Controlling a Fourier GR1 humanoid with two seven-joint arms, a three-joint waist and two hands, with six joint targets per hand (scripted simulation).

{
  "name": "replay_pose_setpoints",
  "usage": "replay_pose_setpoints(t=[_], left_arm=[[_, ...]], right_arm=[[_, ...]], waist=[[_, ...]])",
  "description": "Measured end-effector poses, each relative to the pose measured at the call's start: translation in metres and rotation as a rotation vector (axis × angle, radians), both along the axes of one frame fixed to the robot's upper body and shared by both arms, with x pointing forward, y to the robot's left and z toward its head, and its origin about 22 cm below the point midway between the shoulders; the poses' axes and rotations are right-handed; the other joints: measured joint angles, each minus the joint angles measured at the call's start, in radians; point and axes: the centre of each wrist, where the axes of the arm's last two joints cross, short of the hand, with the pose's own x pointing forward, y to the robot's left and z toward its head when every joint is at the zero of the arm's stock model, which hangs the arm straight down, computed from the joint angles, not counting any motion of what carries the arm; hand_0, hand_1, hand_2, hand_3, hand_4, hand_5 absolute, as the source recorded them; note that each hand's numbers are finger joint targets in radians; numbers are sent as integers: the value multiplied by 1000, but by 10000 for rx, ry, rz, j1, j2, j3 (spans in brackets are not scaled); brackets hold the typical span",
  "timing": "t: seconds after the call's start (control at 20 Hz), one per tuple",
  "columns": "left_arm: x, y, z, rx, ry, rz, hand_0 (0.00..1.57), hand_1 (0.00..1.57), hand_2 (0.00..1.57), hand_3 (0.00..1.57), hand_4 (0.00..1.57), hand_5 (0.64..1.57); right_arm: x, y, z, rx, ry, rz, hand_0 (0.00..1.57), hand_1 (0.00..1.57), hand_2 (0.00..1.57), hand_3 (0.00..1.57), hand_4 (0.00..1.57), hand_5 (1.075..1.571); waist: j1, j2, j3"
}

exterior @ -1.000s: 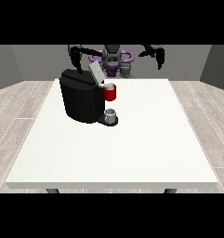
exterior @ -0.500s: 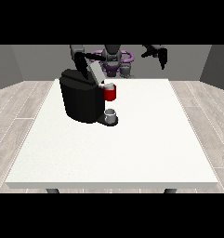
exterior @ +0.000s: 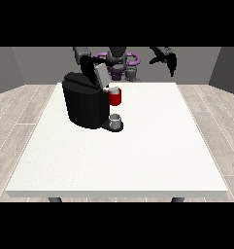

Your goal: Insert the coffee pod into the coffee machine and close the lid

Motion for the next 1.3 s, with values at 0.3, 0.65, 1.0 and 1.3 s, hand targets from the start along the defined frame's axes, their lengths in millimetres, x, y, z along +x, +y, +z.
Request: replay_pose_setpoints(t=[0.3,0.65,1.0,1.3], left_arm=[[0,-2,1,62,-22,-100,0,0,0,0,411,1571],[8,-14,8,141,-116,-395,0,0,0,0,327,1571],[16,-27,17,128,-413,-1019,0,0,0,0,379,1571],[23,-33,28,201,-829,-1408,0,0,0,0,397,1571]], right_arm=[[7,8,17,-625,-93,-73,0,0,0,0,0,1571],[12,15,40,-1362,-87,-491,0,0,0,0,102,1571],[16,6,71,-2571,-211,-1480,0,0,0,0,274,1571],[12,-8,94,-2981,-110,-2072,0,0,0,0,146,1571]], waist=[[176,145,41],[347,417,111],[982,796,196],[1444,1133,268]])
